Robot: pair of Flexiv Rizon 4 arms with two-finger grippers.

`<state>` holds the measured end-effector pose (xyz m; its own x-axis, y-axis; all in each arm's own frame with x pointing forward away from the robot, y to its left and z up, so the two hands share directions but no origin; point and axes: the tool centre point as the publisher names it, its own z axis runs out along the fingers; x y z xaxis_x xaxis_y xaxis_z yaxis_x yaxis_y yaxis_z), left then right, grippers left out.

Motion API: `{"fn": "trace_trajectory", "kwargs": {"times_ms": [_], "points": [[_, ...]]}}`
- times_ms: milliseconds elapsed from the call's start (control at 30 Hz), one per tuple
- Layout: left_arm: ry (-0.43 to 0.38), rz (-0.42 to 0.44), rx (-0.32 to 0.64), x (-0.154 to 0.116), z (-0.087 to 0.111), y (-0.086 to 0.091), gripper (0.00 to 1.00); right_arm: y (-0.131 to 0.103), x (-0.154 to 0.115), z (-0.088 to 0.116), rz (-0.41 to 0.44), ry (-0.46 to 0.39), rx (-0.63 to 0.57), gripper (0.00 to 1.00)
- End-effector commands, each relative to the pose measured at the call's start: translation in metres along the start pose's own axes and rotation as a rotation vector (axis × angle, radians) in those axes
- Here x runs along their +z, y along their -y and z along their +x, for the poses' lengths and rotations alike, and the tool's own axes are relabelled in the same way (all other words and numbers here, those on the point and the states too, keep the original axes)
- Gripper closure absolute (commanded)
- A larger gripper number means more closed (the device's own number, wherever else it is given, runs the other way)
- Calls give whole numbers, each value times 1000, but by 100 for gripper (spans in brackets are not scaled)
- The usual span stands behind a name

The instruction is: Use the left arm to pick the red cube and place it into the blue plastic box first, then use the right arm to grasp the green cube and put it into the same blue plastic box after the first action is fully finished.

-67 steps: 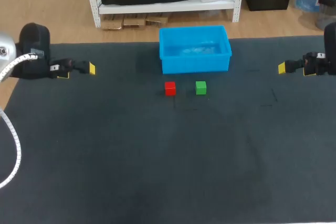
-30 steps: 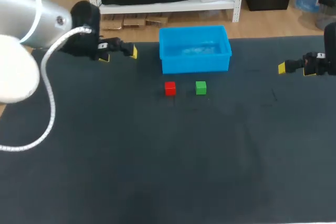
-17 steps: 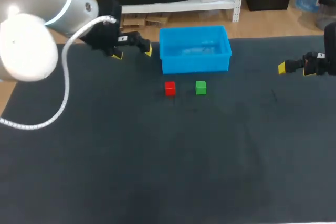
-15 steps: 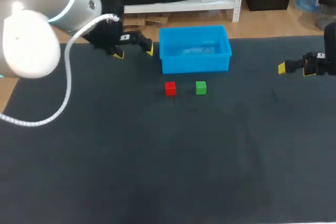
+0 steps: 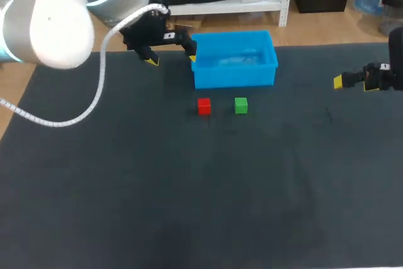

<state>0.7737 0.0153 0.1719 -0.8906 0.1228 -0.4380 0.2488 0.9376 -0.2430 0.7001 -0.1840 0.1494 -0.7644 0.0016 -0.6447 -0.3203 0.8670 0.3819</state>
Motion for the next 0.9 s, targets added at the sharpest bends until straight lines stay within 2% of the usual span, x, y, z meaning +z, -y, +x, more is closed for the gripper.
{"fn": "trace_trajectory", "kwargs": {"times_ms": [33, 467, 567, 733, 900], "points": [[-34, -78, -1, 6, -9, 7, 0, 0, 0, 0, 0, -1, 0, 0], [-117, -133, -40, 17, -10, 15, 0, 0, 0, 0, 0, -1, 0, 0], [-152, -126, -73, 21, -11, 16, 0, 0, 0, 0, 0, -1, 0, 0], [-217, -185, -76, 28, -12, 21, 0, 0, 0, 0, 0, -1, 0, 0], [-285, -191, -99, 33, -12, 24, 0, 0, 0, 0, 0, -1, 0, 0]]}}
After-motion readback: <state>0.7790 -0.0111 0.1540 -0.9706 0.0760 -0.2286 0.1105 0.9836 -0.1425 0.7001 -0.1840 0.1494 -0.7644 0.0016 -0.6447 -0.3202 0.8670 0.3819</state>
